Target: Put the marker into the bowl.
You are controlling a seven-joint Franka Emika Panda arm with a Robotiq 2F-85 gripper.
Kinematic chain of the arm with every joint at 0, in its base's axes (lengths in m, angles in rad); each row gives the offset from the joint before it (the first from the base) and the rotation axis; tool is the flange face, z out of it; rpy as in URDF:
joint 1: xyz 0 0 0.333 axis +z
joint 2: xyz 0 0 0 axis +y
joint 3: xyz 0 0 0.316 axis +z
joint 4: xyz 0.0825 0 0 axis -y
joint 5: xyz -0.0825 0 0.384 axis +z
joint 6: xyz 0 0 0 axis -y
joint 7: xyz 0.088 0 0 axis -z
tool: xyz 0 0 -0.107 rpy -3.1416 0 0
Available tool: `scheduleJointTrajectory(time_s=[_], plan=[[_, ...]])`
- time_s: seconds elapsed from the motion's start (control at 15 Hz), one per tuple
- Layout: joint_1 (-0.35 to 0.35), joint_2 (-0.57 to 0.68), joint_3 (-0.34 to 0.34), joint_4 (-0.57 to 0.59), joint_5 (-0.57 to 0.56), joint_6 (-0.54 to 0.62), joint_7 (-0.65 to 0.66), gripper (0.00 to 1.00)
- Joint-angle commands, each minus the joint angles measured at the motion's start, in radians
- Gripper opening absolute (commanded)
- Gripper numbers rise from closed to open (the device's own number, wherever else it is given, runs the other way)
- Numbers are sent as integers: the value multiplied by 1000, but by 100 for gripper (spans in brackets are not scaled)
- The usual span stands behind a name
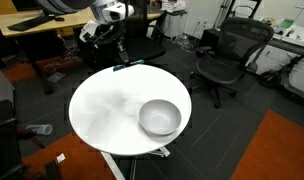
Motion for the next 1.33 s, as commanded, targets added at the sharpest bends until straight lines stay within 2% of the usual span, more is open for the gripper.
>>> scheduleJointTrajectory(time_s=[0.0, 0.6, 1.27], plan=[[-59, -14, 6, 47, -3, -75, 39, 4], [-205, 19, 11, 153, 65, -180, -3, 4], [-295, 101, 5, 183, 151, -139, -18, 4]])
